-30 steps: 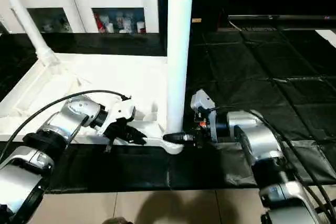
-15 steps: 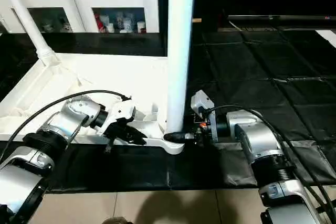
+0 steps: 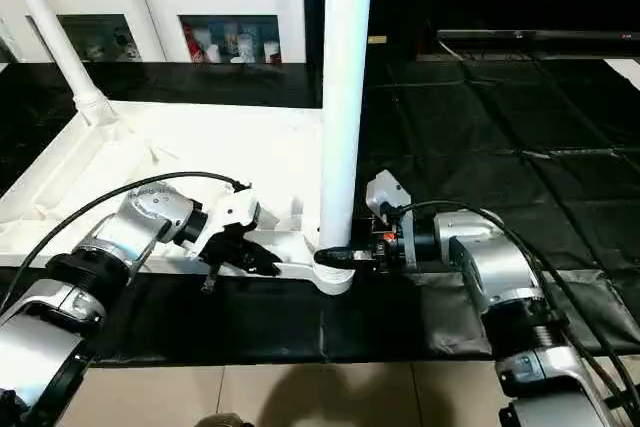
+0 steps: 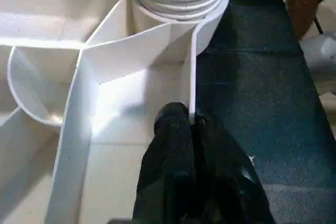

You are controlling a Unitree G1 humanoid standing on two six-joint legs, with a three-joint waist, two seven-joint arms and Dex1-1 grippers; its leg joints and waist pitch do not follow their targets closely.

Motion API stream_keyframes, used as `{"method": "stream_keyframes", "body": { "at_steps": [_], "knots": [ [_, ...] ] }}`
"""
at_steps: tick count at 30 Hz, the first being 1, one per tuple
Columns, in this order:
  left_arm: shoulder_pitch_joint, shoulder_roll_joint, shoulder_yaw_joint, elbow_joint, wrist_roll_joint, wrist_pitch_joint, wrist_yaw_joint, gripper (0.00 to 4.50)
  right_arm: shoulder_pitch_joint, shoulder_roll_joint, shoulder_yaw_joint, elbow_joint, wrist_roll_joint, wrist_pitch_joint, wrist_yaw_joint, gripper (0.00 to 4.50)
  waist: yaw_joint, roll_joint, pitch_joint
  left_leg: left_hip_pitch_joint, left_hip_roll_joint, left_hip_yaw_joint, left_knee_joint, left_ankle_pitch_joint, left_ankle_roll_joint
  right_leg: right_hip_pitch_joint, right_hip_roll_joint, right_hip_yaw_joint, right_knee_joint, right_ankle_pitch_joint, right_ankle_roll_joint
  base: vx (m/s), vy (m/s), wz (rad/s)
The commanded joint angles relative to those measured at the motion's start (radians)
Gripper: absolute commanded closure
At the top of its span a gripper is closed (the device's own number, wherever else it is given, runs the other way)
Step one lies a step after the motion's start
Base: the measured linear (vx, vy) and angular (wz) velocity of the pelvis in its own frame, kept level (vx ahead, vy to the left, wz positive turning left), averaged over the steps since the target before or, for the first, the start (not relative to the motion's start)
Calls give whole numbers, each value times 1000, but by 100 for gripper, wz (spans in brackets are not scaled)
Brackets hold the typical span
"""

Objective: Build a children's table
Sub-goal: Rotate leg to tighten

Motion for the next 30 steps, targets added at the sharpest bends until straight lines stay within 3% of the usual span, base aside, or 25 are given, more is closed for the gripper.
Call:
{"method": "stream_keyframes", "body": {
  "at_steps": [1, 4, 6, 7, 9, 12, 15, 17, 18, 19, 24, 25, 26, 27, 30],
  "knots": [
    [-40, -48, 39, 0, -40, 39, 102, 450, 6, 56, 13, -14, 17, 31, -62, 243, -11, -16, -77, 11, 47, -10, -64, -131, 65, 58, -79, 65, -64, -286, -146, 0, 0, 0],
    [-75, -109, 71, 26, -48, 94, 223, 450, -26, 138, -27, 46, -17, 40, -259, 245, -26, -16, -74, 12, 42, -11, -66, -148, 47, 57, -78, 62, -73, -342, -128, 0, 0, 0],
    [-102, -146, 91, 47, -50, 122, 309, 450, -57, 190, -60, 91, -21, 57, -374, 245, -42, -19, -74, 8, 37, -15, -68, -157, 31, 65, -77, 56, -77, -370, -116, 0, 0, 0],
    [-117, -165, 104, 61, -54, 144, 357, 450, -75, 218, -77, 115, -22, 64, -433, 245, -54, -19, -72, 10, 35, -12, -67, -163, 33, 61, -76, 57, -81, -369, -119, 0, 0, 0],
    [-153, -214, 135, 92, -63, 183, 487, 450, -121, 283, -98, 167, -36, 75, -568, 245, -65, -15, -77, 7, 32, -13, -64, -142, 36, 65, -75, 57, -77, -334, -130, 0, 0, 0],
    [-171, -246, 159, 107, -62, 199, 582, 450, -158, 331, -95, 219, -71, 49, -671, 245, -79, -19, -82, -2, 27, -12, -59, -92, 62, 72, -74, 58, -66, -249, -156, 0, 0, 0],
    [-171, -253, 153, 104, -46, 199, 602, 450, -173, 352, -82, 243, -110, 21, -711, 245, -83, -23, -84, -1, 25, -8, -56, -62, 100, 72, -71, 59, -61, -177, -178, 0, 0, 0],
    [-169, -253, 151, 101, -45, 200, 594, 450, -174, 359, -83, 248, -111, 7, -700, 245, -80, -19, -84, 1, 28, -8, -55, -52, 121, 70, -71, 60, -57, -153, -187, 0, 0, 0],
    [-165, -250, 147, 95, -43, 198, 582, 450, -173, 364, -87, 247, -107, 2, -692, 191, -80, -18, -83, 2, 32, -9, -56, -47, 130, 70, -70, 60, -55, -141, -192, 0, 0, 0],
    [-163, -248, 144, 93, -40, 197, 575, 450, -174, 368, -90, 249, -108, -1, -694, 191, -80, -22, -83, 1, 33, -10, -56, -46, 133, 70, -70, 60, -53, -137, -194, 0, 0, 0],
    [-142, -209, 104, 84, 2, 149, 526, 450, -164, 353, -90, 246, -110, -48, -660, 146, -82, -20, -79, 3, 32, -9, -59, -84, 122, 72, -74, 60, -60, -190, -186, 0, 0, 0],
    [-140, -206, 99, 84, 5, 145, 521, 450, -163, 351, -89, 247, -111, -53, -656, 146, -81, -19, -79, 4, 34, -9, -60, -87, 119, 71, -73, 60, -60, -194, -186, 0, 0, 0],
    [-136, -196, 99, 82, 3, 145, 507, 450, -156, 338, -84, 241, -114, -60, -638, 137, -81, -10, -79, 4, 34, -9, -60, -94, 114, 71, -73, 60, -60, -197, -186, 0, 0, 0],
    [-133, -189, 99, 80, 1, 144, 495, 450, -150, 326, -80, 235, -117, -66, -622, 132, -82, -15, -79, 4, 35, -9, -60, -98, 112, 71, -73, 61, -61, -193, -184, 0, 0, 0],
    [-119, -142, 89, 75, 2, 107, 411, 450, -114, 266, -85, 184, -88, -80, -515, 95, -73, -15, -81, 4, 38, -8, -58, -89, 130, 73, -72, 62, -53, -151, -193, 0, 0, 0]
  ]
}}
